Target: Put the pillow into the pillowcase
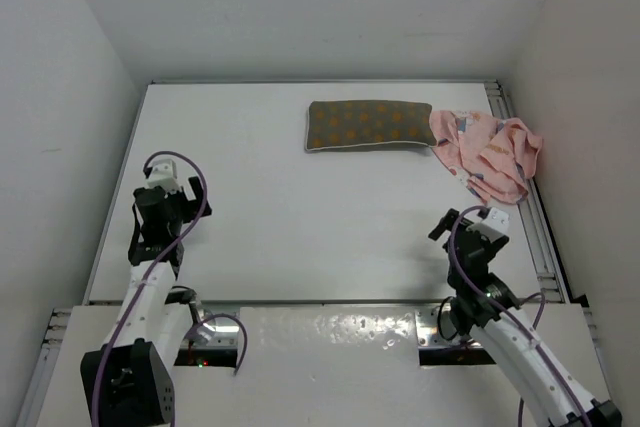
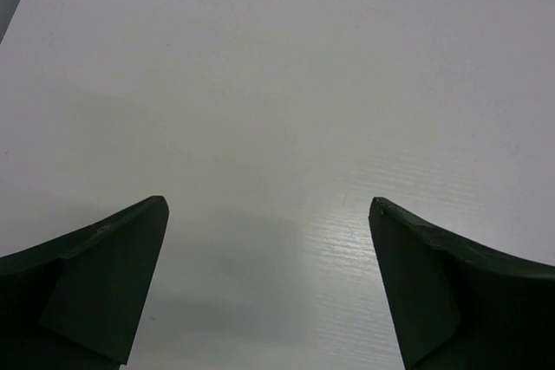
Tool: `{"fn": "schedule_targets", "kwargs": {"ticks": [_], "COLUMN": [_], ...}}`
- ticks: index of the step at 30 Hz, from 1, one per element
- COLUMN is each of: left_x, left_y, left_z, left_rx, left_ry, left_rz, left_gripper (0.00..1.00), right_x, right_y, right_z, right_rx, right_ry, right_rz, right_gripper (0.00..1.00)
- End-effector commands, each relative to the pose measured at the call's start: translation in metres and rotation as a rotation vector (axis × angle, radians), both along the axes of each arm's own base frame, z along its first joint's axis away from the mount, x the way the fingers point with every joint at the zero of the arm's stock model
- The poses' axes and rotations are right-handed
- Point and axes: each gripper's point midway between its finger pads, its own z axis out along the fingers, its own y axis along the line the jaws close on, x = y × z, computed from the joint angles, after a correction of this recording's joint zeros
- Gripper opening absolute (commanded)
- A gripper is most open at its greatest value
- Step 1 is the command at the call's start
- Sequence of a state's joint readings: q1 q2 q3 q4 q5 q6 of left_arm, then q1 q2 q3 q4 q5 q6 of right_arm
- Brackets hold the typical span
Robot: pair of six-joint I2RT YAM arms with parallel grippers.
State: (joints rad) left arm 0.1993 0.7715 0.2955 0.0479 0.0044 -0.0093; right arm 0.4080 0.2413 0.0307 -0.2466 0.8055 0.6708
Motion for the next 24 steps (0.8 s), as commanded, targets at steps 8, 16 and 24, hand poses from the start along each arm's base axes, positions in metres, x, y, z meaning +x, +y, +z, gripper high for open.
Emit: {"fn": "schedule_targets", "kwargs": {"ticks": [8,16,24], "left_x": [0.01,0.034,0.027], "left_y": [-0.07,-0.072,-0.038], "left_z": [0.037,0.06,0.042], "left_rx": [0.314,0.217,0.164], "left_ry": [-0.064,-0.15,-0.068], "left_rz": [-0.734,-0.637,-0.48], "left_gripper": [0.95,1.0,1.0], "right_x": [0.055,0.23,0.406], "right_y": [0.081,0.133,0.122], "right_z": [0.065,0.16,0.061], "right_rx": [-0.11,0.0,-0.033], "right_ry": [0.264,0.253,0.306], "right_rz": [0.504,0.627,0.311], "right_gripper": [0.0,0.99,0.99]}}
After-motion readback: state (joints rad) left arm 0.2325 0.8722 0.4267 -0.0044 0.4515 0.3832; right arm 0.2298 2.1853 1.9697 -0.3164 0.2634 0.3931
